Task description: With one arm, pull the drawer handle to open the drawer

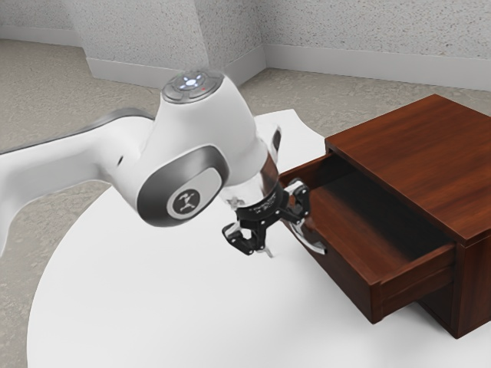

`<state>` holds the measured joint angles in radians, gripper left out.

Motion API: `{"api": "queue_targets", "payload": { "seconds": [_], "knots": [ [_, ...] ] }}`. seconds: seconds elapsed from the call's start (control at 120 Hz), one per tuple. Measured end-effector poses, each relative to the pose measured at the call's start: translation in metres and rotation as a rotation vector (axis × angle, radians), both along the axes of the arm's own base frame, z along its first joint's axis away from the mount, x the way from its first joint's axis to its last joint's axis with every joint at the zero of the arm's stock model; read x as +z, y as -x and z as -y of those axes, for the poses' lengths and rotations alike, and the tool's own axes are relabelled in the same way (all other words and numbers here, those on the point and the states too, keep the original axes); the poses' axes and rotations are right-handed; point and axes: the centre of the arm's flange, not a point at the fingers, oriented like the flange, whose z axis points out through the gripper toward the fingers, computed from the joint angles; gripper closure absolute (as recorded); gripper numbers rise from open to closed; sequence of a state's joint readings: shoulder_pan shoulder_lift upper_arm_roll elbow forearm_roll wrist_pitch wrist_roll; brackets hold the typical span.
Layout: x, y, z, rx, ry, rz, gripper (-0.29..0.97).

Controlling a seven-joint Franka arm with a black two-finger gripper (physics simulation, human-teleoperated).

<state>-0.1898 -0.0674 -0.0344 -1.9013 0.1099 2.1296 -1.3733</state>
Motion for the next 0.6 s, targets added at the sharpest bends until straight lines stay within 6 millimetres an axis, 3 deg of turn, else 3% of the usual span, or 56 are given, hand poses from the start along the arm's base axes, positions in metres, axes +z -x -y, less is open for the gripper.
{"api": "queue_targets", "payload": {
  "seconds": [0.6],
  "knots": [
    [0.001,0.023,-0.004,-0.004,-0.005,0.022,0.35]
  ]
}}
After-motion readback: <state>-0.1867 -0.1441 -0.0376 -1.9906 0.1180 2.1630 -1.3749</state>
